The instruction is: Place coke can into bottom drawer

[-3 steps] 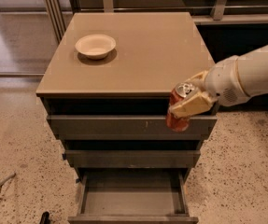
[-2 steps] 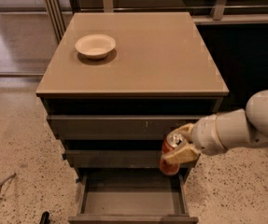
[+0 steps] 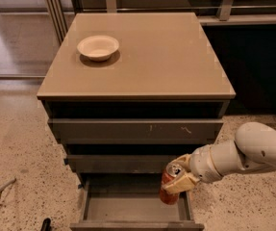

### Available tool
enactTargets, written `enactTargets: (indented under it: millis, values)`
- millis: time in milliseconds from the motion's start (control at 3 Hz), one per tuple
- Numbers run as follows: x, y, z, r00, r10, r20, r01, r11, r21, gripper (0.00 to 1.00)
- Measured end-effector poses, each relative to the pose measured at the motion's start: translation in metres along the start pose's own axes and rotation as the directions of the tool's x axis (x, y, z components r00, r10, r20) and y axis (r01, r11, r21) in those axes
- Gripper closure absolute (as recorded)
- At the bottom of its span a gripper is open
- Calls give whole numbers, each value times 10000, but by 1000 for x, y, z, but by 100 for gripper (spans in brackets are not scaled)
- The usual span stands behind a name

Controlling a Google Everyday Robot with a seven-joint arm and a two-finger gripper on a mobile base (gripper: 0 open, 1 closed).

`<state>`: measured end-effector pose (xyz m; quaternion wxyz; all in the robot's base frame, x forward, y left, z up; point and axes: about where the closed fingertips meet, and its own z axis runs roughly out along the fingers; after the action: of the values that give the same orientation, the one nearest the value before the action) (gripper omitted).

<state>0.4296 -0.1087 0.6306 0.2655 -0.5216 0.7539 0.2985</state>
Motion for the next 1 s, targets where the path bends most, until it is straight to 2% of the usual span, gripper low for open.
enactTargets:
  millis: [333,667,1000]
  values:
    - [18,-13,19,9979,-631,-153,638,9967,493,100]
    - [56,-50,61,9836,-1770,-338,1800,9749,1309,100]
    - [100,-92,108,9778,-2083,-239,2093,9634,1676,100]
